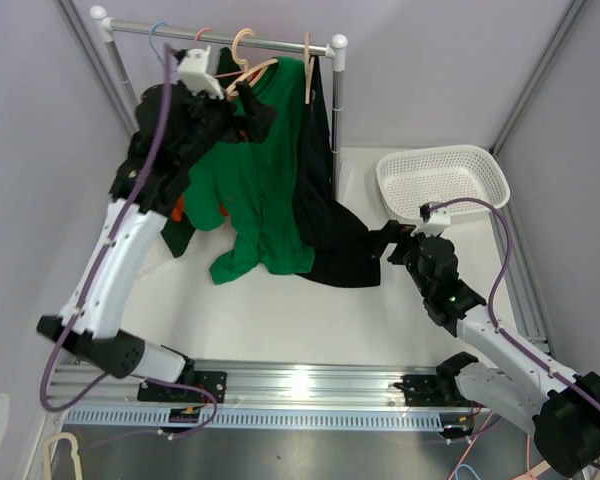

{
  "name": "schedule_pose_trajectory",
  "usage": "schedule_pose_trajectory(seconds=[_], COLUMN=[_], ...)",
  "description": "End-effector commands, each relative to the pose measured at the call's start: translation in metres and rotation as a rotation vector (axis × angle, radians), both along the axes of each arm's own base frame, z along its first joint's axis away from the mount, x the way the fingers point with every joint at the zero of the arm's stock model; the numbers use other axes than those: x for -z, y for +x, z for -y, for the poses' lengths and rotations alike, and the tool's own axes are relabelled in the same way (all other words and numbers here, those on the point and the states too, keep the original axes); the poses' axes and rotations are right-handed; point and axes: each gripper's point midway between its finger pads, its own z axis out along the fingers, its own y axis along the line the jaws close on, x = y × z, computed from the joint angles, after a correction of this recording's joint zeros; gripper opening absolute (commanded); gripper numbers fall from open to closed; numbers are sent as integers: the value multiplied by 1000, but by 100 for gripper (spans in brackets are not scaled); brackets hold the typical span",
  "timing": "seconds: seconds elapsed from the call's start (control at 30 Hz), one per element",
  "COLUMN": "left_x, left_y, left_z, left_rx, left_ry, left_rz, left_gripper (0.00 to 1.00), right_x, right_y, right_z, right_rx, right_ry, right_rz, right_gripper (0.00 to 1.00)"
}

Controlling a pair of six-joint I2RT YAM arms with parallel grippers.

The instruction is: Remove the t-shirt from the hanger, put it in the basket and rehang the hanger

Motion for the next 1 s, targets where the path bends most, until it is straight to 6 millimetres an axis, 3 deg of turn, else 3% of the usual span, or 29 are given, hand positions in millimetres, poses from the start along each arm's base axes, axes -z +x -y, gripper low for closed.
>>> schedule_pose_trajectory(seconds=[0.0, 0.03, 0.07, 0.1, 0.13, 0.2, 0.23, 0.47, 0.77, 0.8, 0.87, 0.9, 0.97], left_x=[-27, -36, -31, -12, -31, -19, -28, -31, -17, -23, -13, -19, -18], left_y=[31, 36, 47, 64, 65, 85, 88, 103, 119, 120, 129, 129, 133], left_z=[9, 11, 12, 27, 27, 35, 35, 62, 98, 98, 103, 103, 101], left_rx=[-60, -69, -98, -96, -112, -160, -175, -106, -61, -66, -81, -90, -133], left_ry=[42, 46, 66, 100, 113, 156, 140, 111, 151, 140, 145, 143, 154], left_rz=[136, 159, 150, 117, 168, 162, 191, 246, 305, 316, 300, 314, 323], left_gripper=[98, 98, 98, 98, 98, 98, 99, 99, 97, 95, 88, 73, 55], right_x=[-7, -6, -7, -7, -6, -6, -6, -6, -5, -4, -4, -4, -3], right_y=[2, 2, 2, 2, 2, 2, 2, 4, 6, 6, 6, 6, 6], right_z=[0, 1, 2, 2, 3, 3, 3, 2, 3, 3, 4, 4, 4], right_rx=[13, 16, 23, 24, 26, 27, 27, 31, 40, 40, 41, 41, 41], right_ry=[17, 14, 12, 12, 11, 10, 10, 7, 0, -1, -2, -2, -1], right_rz=[22, 21, 23, 24, 23, 23, 23, 15, 8, 6, 5, 5, 5], right_gripper=[95, 95, 95, 95, 95, 95, 95, 95, 95, 95, 95, 95, 95])
